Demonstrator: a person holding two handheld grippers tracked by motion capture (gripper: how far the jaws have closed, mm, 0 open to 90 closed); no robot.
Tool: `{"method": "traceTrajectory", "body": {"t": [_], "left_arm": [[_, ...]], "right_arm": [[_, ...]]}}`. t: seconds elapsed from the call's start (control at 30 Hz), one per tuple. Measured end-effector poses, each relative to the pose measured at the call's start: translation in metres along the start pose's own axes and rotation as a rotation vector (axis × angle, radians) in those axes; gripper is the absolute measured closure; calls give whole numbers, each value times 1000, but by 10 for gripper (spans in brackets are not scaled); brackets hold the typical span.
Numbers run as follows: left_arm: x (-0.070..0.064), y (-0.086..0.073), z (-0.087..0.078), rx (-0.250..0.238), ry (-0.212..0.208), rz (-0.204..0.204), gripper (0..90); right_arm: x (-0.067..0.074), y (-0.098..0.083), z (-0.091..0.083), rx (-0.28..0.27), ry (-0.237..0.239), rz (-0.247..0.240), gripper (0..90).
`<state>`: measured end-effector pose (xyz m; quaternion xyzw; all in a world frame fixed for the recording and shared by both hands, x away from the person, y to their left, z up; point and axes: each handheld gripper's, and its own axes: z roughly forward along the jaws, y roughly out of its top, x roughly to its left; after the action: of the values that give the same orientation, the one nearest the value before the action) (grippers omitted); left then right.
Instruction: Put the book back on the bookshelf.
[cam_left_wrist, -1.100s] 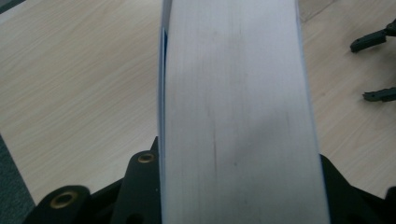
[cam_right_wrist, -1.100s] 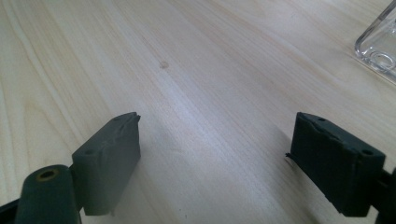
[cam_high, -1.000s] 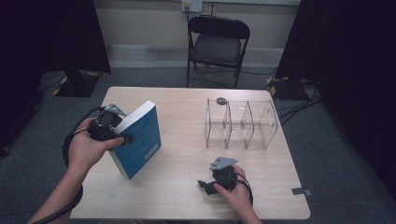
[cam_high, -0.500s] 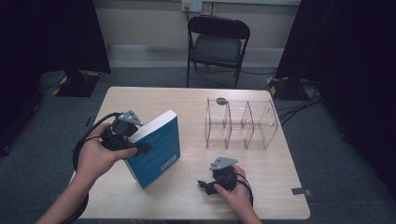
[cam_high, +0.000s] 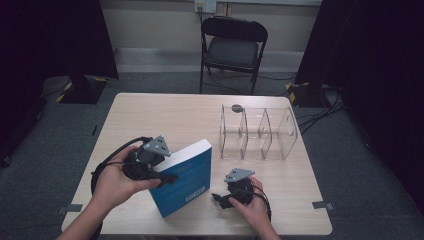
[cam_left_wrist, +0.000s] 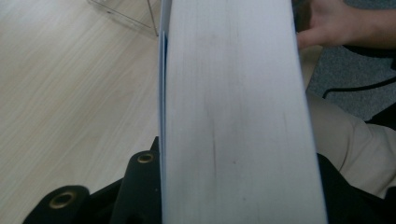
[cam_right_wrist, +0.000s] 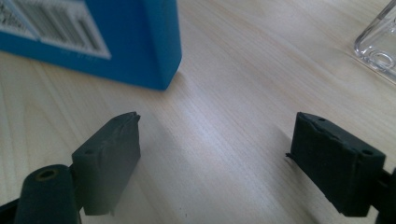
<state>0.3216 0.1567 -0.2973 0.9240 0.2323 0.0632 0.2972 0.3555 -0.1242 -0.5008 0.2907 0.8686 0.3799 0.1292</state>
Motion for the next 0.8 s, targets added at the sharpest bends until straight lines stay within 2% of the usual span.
{"method": "traceTrajectory", "body": {"t": [0.13,0.23,0.3,0.53,0.67,0.77,0.8], "left_arm": [[-7,-3,6,-4,-29,16,611],[-11,-2,6,3,-23,44,610],[-11,-3,7,-6,-29,38,609],[-12,-3,6,2,-23,64,602],[-12,-5,6,-21,-24,61,595],[-11,-9,5,-86,-28,44,580],[-10,-10,4,-90,-34,36,576]], "right_arm": [[0,0,0,0,0,0,148],[0,0,0,1,2,-3,139],[0,0,0,0,3,-5,139],[0,0,0,1,4,-8,136],[0,0,0,0,4,-9,136],[0,0,0,1,5,-10,134],[0,0,0,1,5,-10,134]]}}
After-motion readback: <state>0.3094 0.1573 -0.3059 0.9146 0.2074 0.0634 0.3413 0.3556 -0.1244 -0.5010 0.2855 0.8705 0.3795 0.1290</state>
